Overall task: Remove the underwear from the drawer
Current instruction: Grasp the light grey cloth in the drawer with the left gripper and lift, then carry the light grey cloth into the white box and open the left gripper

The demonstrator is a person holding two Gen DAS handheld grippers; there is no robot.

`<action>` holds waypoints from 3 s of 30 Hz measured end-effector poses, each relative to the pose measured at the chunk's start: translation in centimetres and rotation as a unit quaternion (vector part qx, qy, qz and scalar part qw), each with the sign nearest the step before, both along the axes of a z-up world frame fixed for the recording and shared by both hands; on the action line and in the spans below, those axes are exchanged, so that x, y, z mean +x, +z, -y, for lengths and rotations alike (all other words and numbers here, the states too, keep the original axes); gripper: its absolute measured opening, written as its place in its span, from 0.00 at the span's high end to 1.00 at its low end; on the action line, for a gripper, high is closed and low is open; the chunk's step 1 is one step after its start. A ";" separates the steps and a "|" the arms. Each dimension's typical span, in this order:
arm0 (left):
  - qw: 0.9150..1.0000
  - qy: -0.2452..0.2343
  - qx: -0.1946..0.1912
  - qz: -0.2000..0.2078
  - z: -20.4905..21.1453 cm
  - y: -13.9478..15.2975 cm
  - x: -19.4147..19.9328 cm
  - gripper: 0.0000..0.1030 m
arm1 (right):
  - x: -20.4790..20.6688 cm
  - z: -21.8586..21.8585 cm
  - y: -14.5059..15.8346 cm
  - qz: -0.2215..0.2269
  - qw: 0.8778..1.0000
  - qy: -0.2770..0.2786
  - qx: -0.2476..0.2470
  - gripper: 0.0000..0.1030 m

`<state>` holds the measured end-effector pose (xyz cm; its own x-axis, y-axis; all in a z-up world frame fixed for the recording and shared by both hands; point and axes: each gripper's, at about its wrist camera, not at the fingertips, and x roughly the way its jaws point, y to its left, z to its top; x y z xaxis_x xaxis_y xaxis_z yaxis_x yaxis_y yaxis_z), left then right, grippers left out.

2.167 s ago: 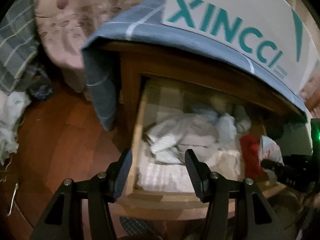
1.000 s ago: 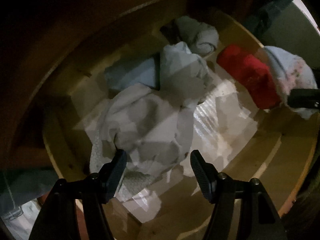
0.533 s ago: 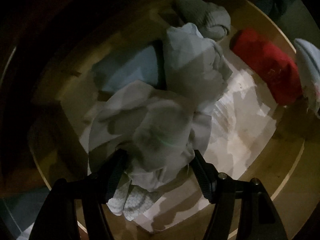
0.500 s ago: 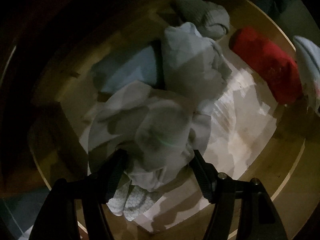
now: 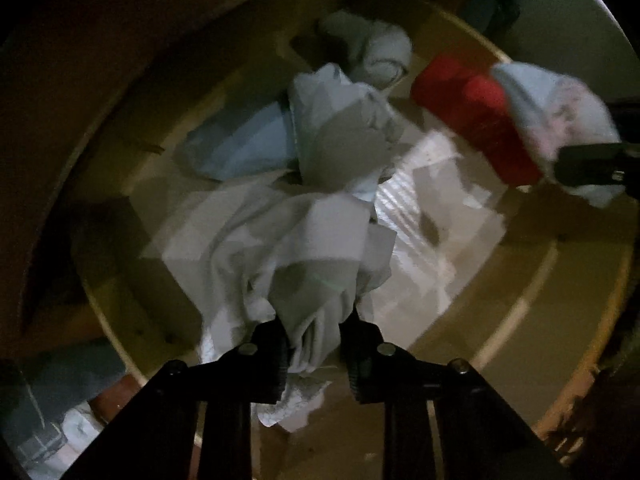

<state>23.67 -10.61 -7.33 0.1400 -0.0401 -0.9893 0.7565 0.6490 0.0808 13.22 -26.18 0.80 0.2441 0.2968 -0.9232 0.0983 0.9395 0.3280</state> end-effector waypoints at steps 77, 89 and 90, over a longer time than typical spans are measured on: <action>0.899 0.238 -0.250 0.270 -6.7 40.6 6.2 0.79 | 0.3 -0.5 -0.4 -0.011 1.000 0.004 -0.024 0.75; 0.914 0.272 -0.201 0.223 -5.3 32.5 11.5 0.79 | 0.4 -0.5 -0.3 -0.011 1.000 0.006 -0.013 0.75; 0.915 0.275 -0.199 0.219 -5.3 31.9 11.6 0.79 | 0.4 -0.5 -0.3 -0.012 1.000 0.006 -0.013 0.75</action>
